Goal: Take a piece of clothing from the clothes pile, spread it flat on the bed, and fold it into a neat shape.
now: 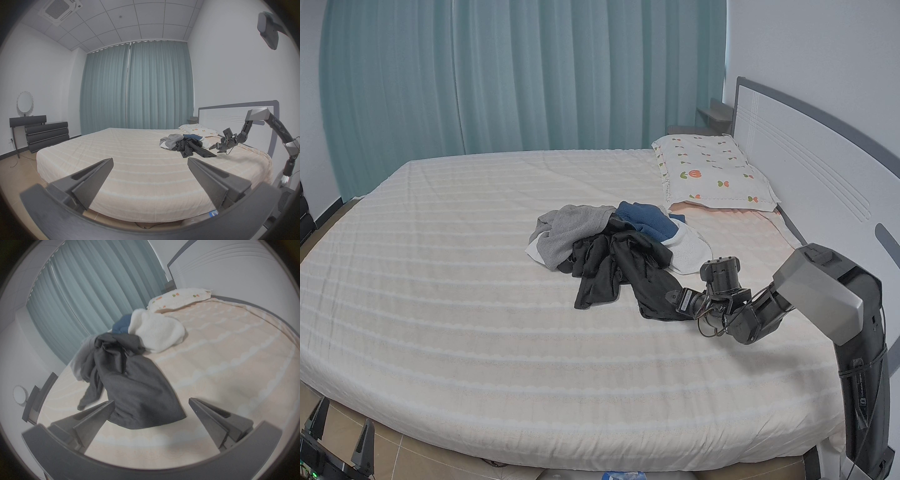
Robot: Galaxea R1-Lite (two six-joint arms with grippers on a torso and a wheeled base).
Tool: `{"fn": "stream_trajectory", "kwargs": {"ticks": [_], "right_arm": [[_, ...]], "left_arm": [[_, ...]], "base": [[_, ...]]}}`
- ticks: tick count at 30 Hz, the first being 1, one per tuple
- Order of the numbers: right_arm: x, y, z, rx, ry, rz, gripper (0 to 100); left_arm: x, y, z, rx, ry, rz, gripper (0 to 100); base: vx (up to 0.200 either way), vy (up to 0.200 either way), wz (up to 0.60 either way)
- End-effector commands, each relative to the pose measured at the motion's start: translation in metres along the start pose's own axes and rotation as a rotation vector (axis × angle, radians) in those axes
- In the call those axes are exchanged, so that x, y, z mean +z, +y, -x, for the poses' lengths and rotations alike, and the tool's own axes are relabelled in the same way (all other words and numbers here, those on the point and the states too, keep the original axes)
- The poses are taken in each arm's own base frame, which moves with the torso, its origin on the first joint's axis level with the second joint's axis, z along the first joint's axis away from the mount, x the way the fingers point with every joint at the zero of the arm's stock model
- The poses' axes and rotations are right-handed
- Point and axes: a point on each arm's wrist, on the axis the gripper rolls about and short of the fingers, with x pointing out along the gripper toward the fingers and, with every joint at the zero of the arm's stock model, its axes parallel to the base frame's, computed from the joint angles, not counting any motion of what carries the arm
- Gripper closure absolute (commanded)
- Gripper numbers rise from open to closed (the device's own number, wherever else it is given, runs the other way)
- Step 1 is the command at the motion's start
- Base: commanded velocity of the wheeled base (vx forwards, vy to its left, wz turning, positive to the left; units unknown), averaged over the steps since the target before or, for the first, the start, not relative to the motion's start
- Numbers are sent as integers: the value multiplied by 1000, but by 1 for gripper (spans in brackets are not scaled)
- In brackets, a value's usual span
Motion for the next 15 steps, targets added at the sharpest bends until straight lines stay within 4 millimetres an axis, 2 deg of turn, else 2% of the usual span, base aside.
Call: {"fn": "stream_trajectory", "kwargs": {"ticks": [1, 13, 14, 15], "right_arm": [[-25, -4, -18, -19, 43, 15, 0], [-26, 9, -31, 0, 2, 30, 0], [-25, 9, -31, -1, -2, 38, 100], [-26, 9, -32, -3, -3, 53, 100]], "left_arm": [[-5, 0, 0, 1, -2, 1, 0], [-5, 0, 0, 1, -2, 1, 0], [-5, 0, 0, 1, -2, 1, 0], [-5, 0, 0, 1, -2, 1, 0]], "base": [[0, 0, 0], [0, 0, 0], [0, 0, 0], [0, 0, 0]]}}
